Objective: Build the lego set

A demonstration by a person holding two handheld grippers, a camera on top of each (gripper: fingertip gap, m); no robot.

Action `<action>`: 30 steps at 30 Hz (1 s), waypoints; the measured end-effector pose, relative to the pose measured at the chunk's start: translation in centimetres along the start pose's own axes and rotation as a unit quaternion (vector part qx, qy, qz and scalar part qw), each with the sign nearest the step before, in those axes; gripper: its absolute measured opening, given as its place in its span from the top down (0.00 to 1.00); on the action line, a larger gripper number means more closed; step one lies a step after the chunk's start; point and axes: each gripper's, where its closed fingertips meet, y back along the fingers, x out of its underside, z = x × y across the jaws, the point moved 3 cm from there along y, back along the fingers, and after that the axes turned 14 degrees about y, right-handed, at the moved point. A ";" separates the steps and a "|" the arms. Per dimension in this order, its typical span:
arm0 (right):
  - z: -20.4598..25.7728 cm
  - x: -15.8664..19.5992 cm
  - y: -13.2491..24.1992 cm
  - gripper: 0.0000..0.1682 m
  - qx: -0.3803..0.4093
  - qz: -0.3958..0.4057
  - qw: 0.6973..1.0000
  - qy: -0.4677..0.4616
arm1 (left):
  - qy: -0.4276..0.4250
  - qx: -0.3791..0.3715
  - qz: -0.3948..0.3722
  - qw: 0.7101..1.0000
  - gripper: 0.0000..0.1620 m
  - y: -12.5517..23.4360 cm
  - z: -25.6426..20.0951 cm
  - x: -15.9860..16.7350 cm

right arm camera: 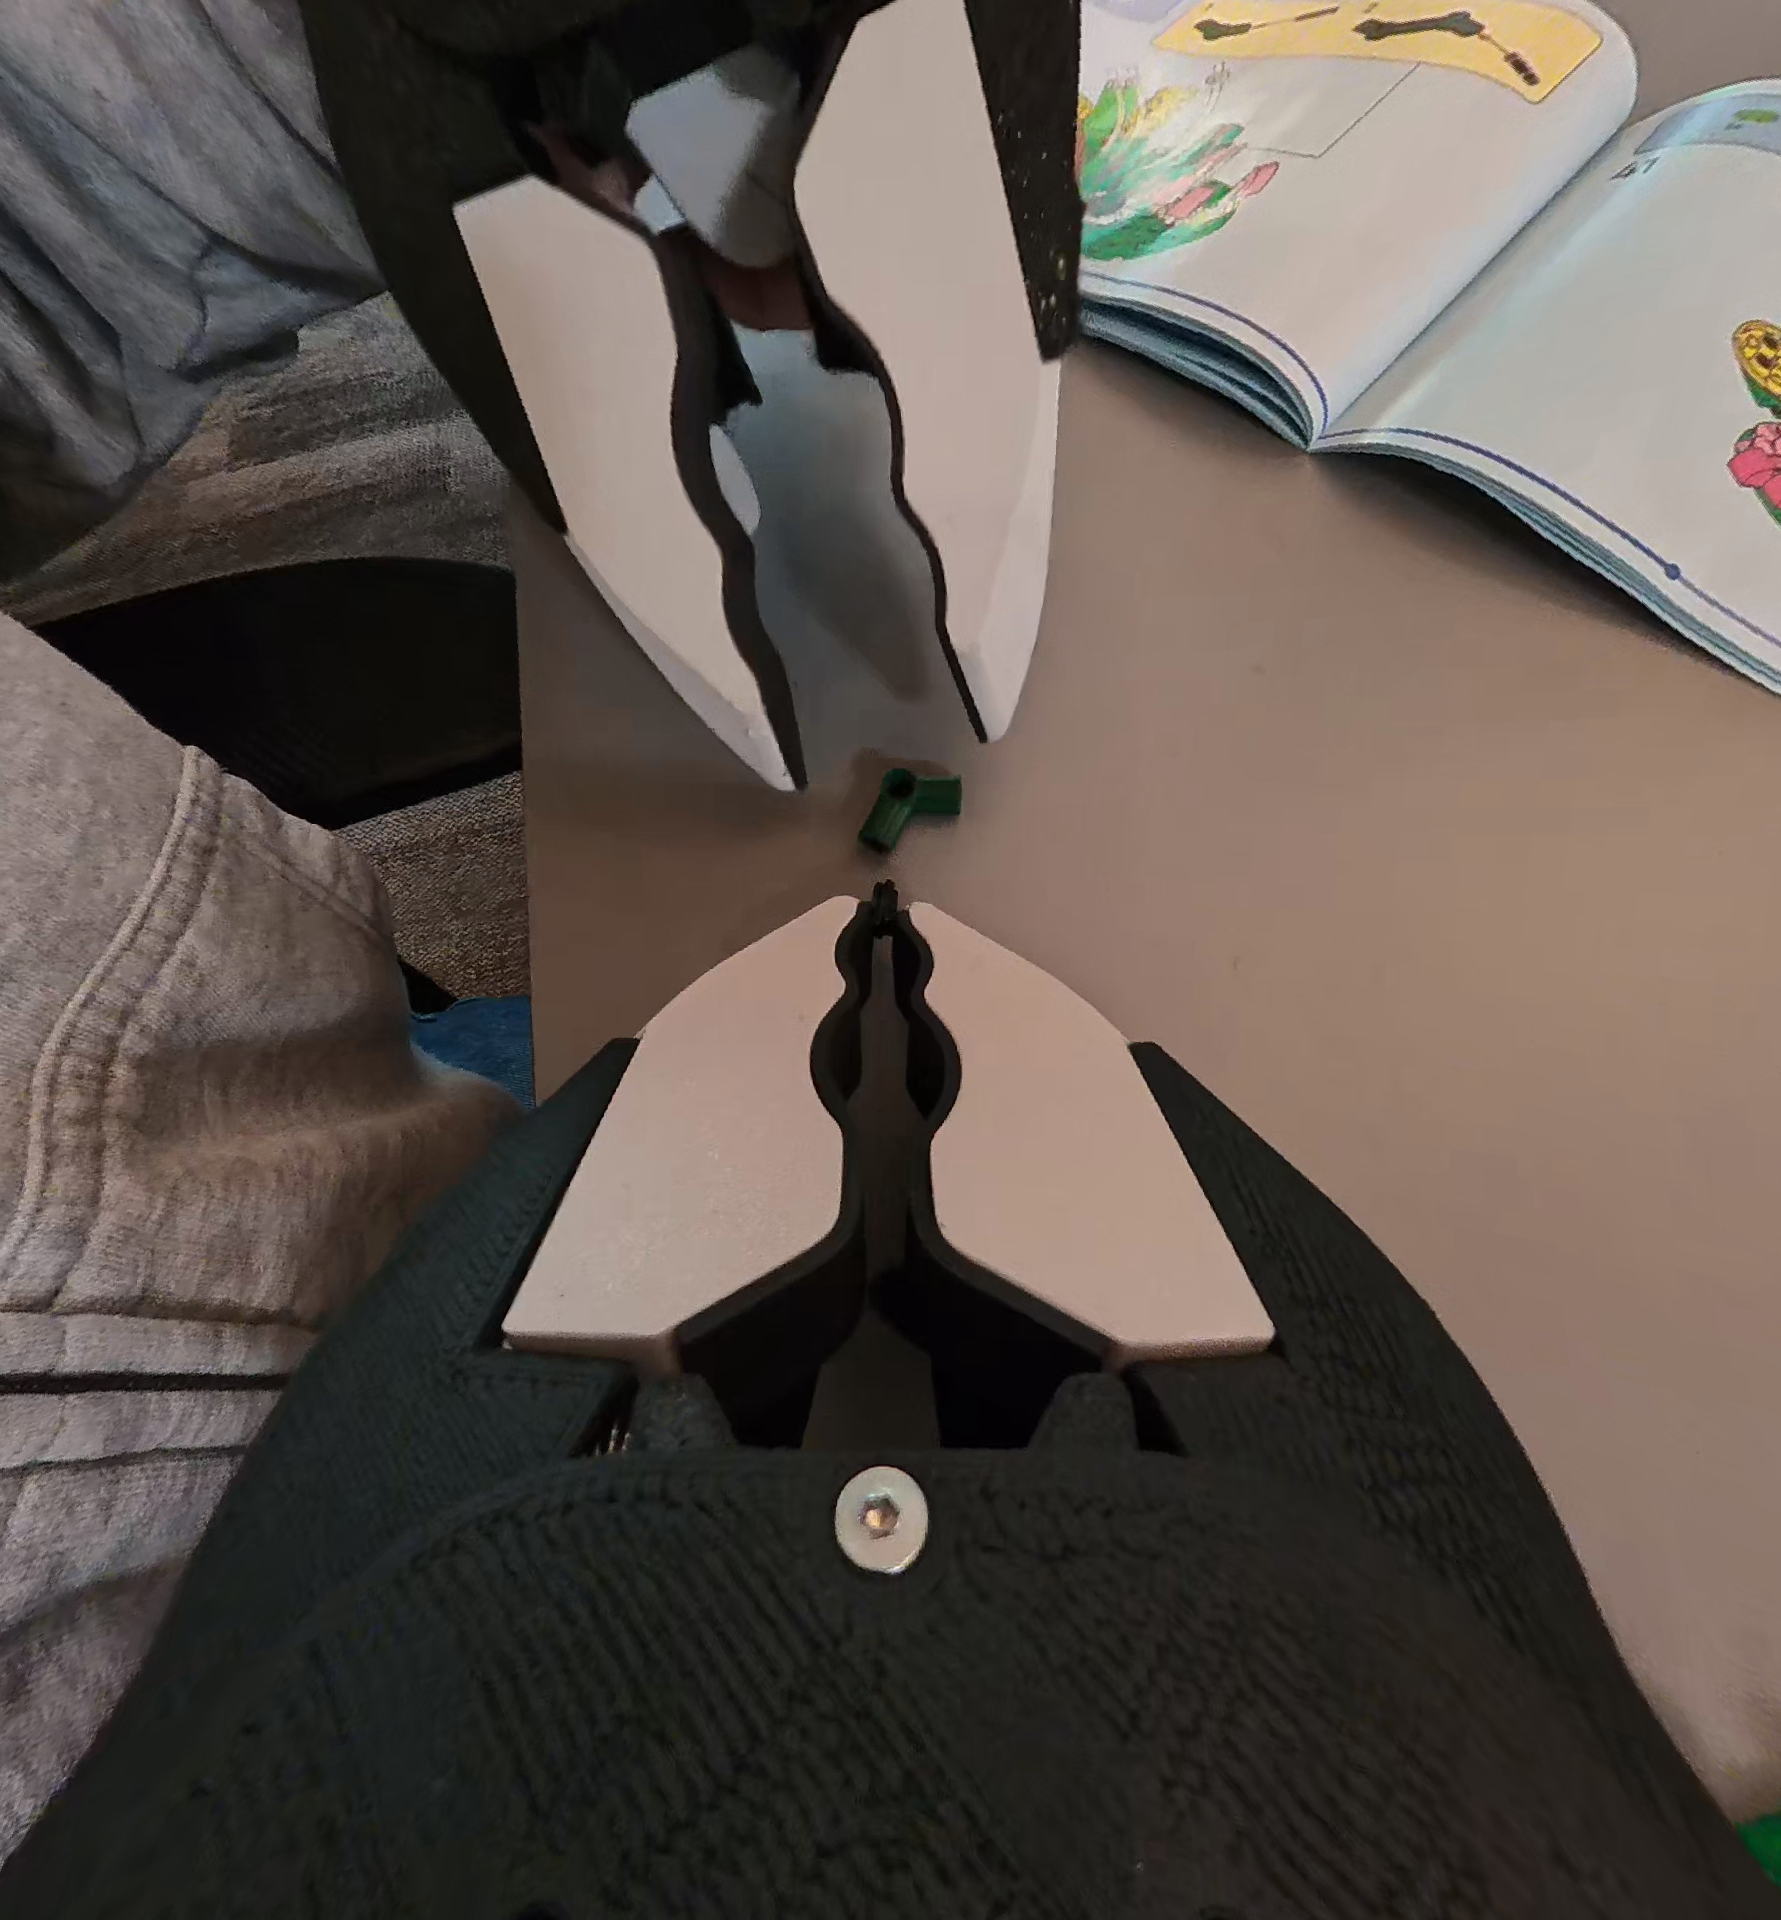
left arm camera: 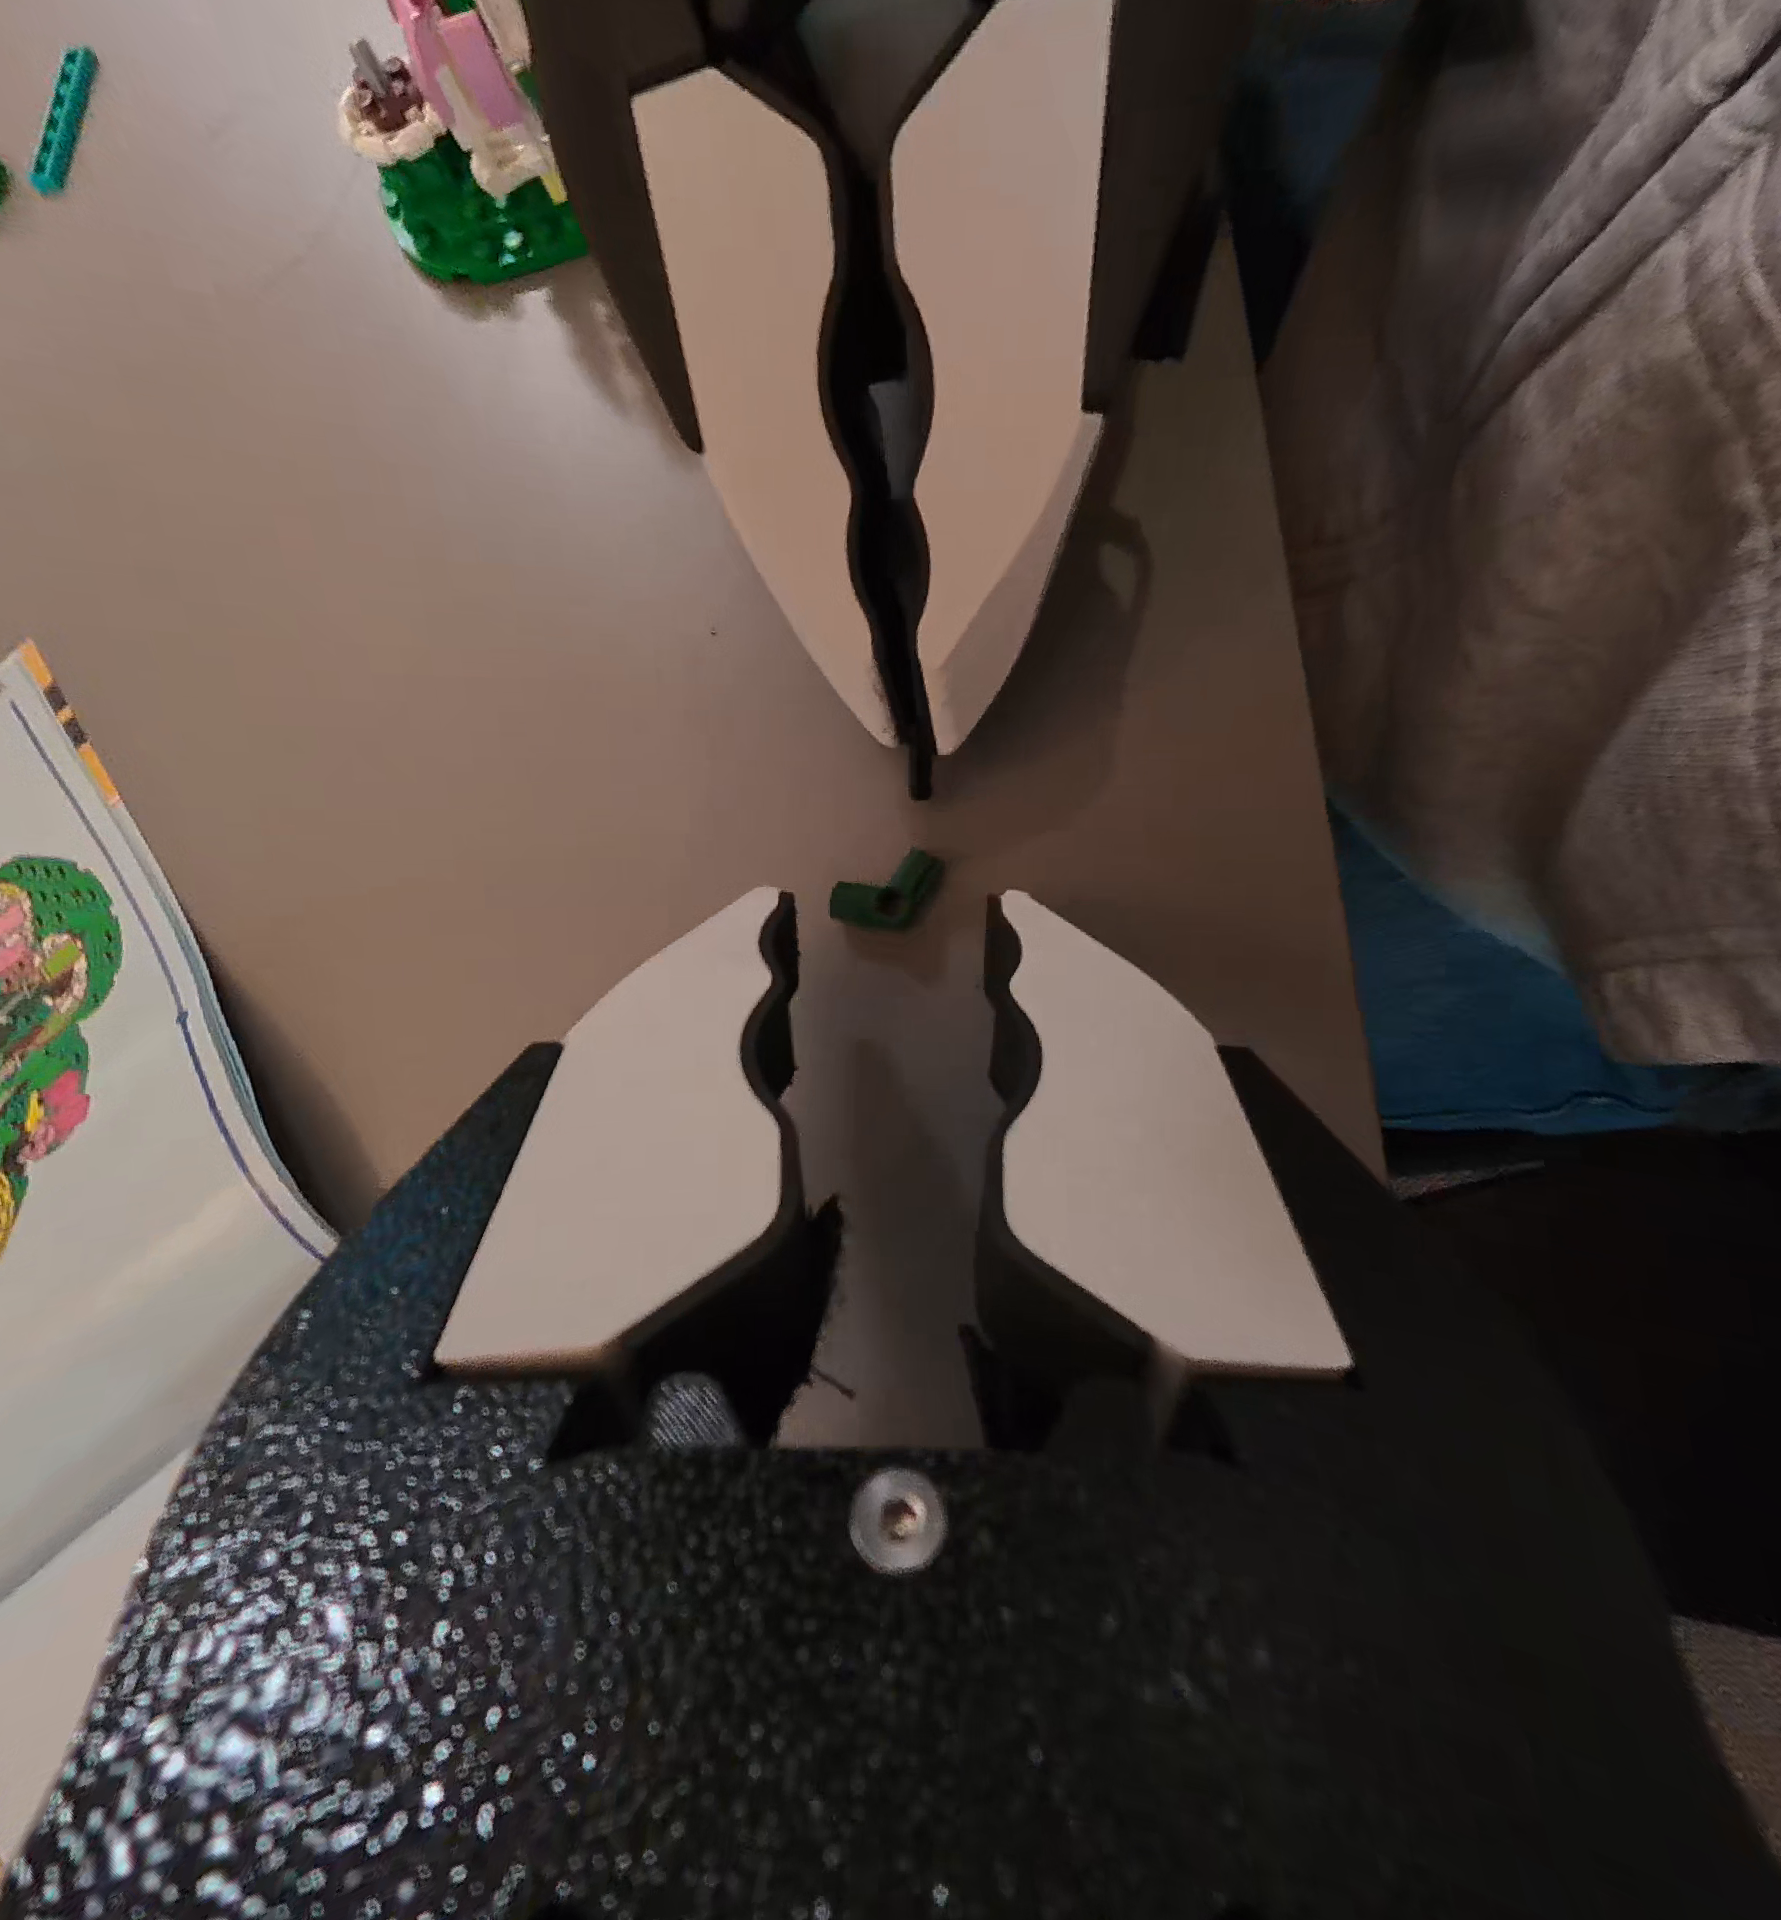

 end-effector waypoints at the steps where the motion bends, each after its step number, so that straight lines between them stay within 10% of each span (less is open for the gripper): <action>1: 0.0 0.0 0.1 0.99 0.003 0.000 1.000 0.001 | -0.009 -0.002 0.005 1.000 0.78 -0.2 -0.1 0.0; 30: 0.5 -0.2 1.3 0.98 0.007 -0.024 1.000 0.012 | -0.049 0.046 0.094 0.993 0.77 -0.2 -0.5 0.2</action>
